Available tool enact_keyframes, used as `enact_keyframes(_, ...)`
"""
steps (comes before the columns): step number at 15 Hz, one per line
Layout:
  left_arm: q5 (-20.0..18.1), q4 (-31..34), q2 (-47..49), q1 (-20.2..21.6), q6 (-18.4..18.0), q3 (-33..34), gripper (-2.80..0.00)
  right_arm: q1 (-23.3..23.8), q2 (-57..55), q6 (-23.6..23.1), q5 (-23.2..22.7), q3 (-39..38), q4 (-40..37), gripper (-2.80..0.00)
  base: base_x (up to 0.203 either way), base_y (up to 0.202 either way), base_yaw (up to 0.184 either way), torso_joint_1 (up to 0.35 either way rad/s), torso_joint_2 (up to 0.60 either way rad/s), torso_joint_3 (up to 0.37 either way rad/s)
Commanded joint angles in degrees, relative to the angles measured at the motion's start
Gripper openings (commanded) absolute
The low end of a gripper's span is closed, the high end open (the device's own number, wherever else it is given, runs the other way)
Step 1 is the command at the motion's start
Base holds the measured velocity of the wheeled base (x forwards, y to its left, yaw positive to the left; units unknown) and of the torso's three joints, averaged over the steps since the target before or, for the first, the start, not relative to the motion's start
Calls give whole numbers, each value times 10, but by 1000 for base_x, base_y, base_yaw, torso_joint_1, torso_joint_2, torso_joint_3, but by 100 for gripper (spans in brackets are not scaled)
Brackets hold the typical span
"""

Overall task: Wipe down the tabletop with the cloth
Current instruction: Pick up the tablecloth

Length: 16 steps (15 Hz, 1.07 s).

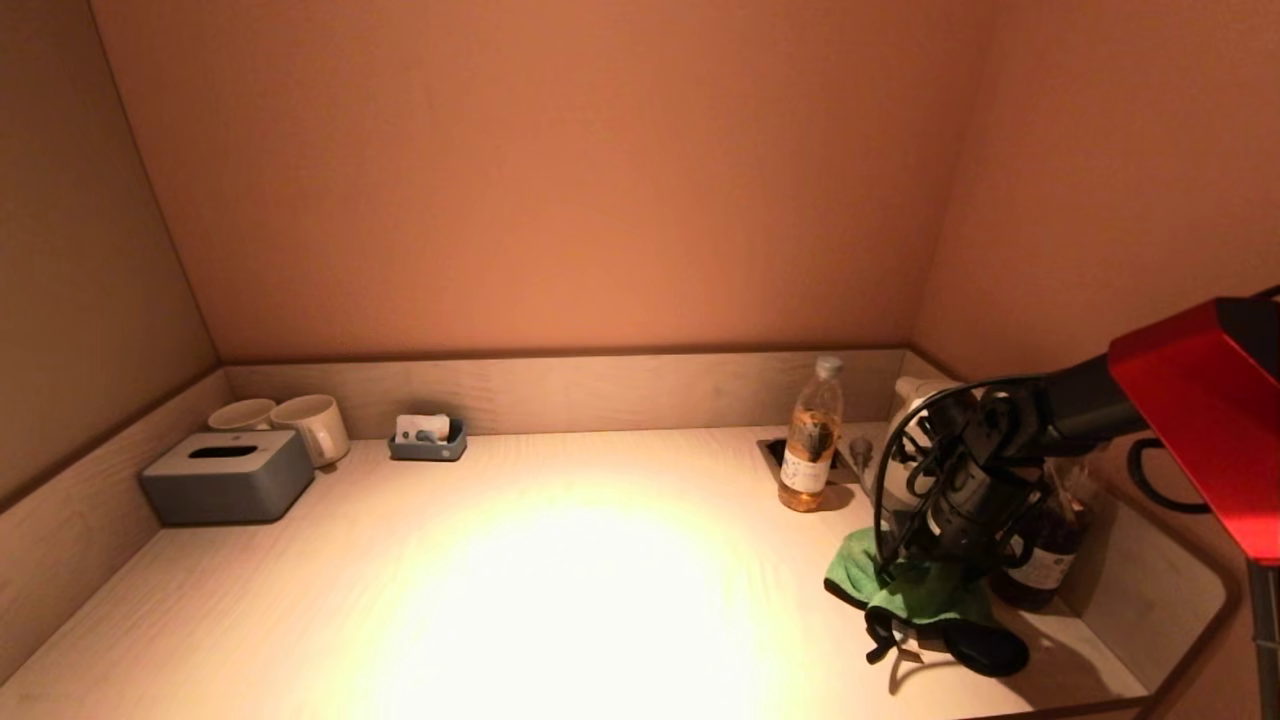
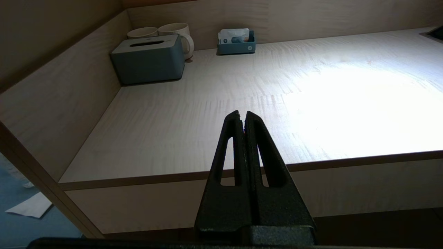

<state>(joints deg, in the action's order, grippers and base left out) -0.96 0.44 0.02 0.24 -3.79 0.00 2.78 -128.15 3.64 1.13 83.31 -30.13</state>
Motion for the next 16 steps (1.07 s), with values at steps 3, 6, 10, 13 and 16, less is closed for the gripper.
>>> enact_keyframes(3,0,0,0,0,0,0,-280,0,-45,1,3,17,0,0,0,0,0,0,0,0)
enact_keyframes(6,0,0,0,0,0,0,-280,0,-53,1,3,26,-2,0,0,0,0,0,0,0)
enact_keyframes(10,0,0,0,0,0,0,-280,0,-49,1,0,27,-1,-280,0,0,0,0,0,0)
enact_keyframes(13,0,0,0,0,0,0,-280,0,-14,3,-6,22,-3,-280,0,0,0,0,0,0)
enact_keyframes(16,0,0,0,0,0,0,-280,-1,16,4,-24,16,-5,-280,0,0,0,0,0,0)
